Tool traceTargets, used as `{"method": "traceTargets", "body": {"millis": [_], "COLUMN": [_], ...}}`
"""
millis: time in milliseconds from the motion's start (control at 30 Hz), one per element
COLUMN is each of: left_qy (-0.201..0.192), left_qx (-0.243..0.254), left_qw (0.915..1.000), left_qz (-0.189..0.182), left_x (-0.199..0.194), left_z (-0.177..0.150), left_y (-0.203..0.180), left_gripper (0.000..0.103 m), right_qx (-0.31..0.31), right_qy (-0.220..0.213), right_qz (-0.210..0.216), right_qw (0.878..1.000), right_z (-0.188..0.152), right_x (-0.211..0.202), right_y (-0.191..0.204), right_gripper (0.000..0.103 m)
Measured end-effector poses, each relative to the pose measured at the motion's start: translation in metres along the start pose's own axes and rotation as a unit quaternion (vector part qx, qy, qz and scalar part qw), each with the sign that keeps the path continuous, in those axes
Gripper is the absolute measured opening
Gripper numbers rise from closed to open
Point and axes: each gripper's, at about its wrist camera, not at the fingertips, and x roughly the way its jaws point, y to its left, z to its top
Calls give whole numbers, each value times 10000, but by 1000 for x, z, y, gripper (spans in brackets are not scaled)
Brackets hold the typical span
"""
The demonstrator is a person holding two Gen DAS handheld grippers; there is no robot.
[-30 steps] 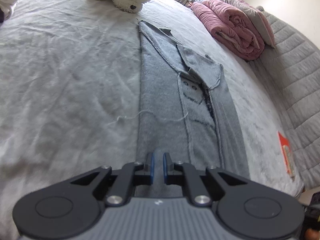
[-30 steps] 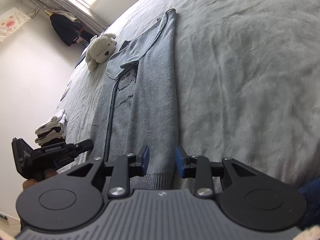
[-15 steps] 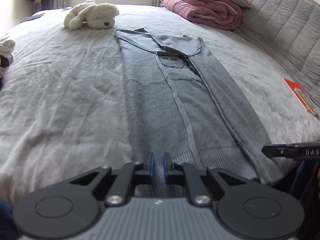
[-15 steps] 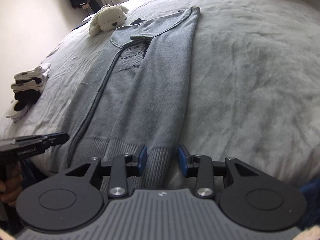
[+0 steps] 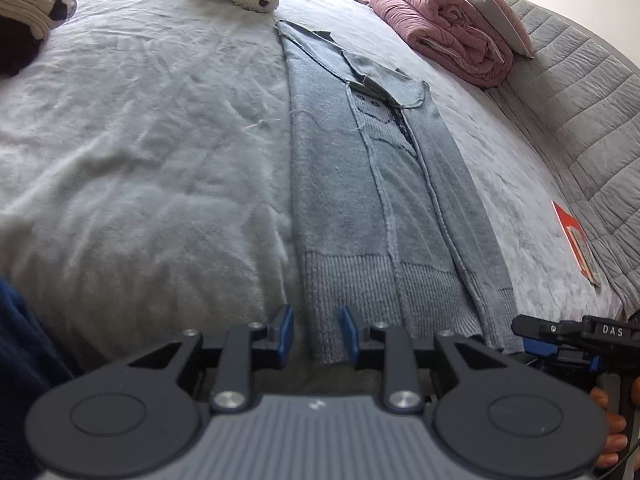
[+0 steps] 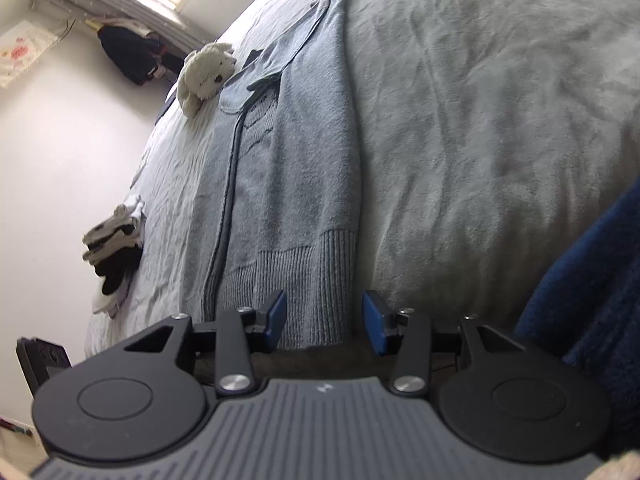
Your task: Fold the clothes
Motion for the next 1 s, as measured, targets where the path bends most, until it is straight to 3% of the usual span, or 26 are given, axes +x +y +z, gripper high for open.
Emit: {"method": "traceTargets", "body": {"millis": [100, 167, 267, 467, 700, 900, 1000], "left_qy": [36, 25, 17, 101, 183, 323, 451], "left_qx": [26, -2, 13, -249, -621, -994, -960], "left_qw": [10000, 10000, 10000, 9996, 9979, 9945, 9944], "left_qz": [-8, 4, -16, -4, -80, -42, 3], "left_x": [4, 4, 4, -3, 3, 51, 81], "left_z": [-1, -1, -1, 15, 83, 151, 165], "left_y": [-3, -3, -7, -4, -6, -5, -4], "left_gripper": [26, 15, 8, 6, 6, 6, 6], "right_qx": [-17, 10, -12, -42, 14, 53, 164], "right_qy": [-3, 1, -62, -275, -458, -389, -244], "right_qz": [-10, -25, -2, 248, 620, 325, 123], "right_qw": [10000, 10000, 10000, 9993, 9970, 9987, 9995], "right_z": [-1, -1, -1, 10, 61, 128, 150], "right_x": [2, 4, 3, -7, -4, 39, 63], "right_y": [0, -2, -2, 7, 27, 31, 20], "right_gripper": [43, 23, 14, 13, 13, 13, 13]}}
